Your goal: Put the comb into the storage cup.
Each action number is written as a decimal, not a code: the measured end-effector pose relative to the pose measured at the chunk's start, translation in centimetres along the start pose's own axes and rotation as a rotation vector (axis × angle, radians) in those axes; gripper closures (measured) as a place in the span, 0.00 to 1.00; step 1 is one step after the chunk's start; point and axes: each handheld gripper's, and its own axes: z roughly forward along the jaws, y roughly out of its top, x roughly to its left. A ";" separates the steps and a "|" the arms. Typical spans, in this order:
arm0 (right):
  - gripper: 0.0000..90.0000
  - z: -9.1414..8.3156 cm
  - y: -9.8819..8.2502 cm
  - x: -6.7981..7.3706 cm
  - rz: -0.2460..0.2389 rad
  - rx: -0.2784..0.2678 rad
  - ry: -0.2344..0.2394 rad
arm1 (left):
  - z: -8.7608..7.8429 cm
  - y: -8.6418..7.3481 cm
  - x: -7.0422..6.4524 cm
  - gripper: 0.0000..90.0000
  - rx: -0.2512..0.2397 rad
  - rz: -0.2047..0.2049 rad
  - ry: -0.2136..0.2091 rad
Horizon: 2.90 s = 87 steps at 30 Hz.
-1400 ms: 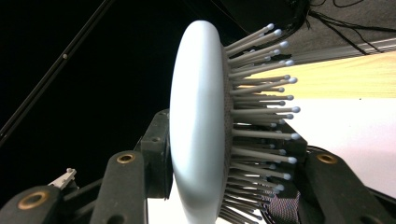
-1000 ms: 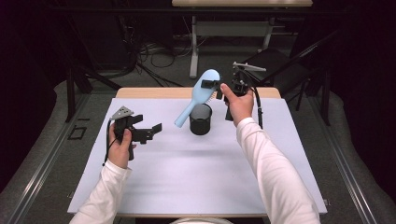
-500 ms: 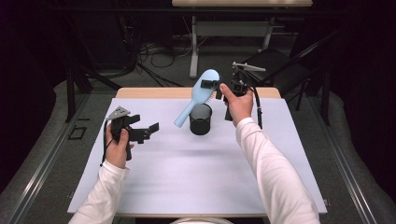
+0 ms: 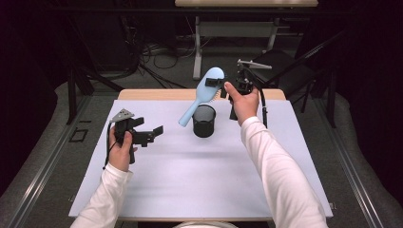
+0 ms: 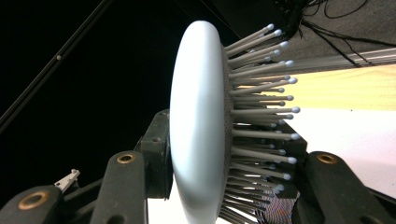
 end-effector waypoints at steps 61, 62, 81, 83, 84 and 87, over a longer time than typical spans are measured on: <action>0.57 -1.4 2.0 1.0 -0.224 -0.110 -0.243 | 0.6 -0.5 -0.2 0.01 0.020 0.007 0.003; 0.57 -1.4 1.9 1.0 -0.230 -0.108 -0.247 | 0.6 -0.5 -0.2 0.01 0.020 0.006 0.003; 0.56 -0.1 0.8 0.6 -0.262 -0.074 -0.262 | 0.7 -0.7 -0.1 0.01 0.026 0.002 0.003; 0.56 0.1 0.7 0.5 -0.268 -0.073 -0.265 | 0.7 -0.7 -0.1 0.01 0.027 0.003 0.003; 0.56 0.1 0.6 0.4 -0.271 -0.069 -0.265 | 0.7 -0.7 -0.1 0.01 0.027 0.003 0.002; 0.56 0.4 0.4 0.3 -0.278 -0.062 -0.267 | 0.8 -0.7 -0.1 0.01 0.028 0.006 0.002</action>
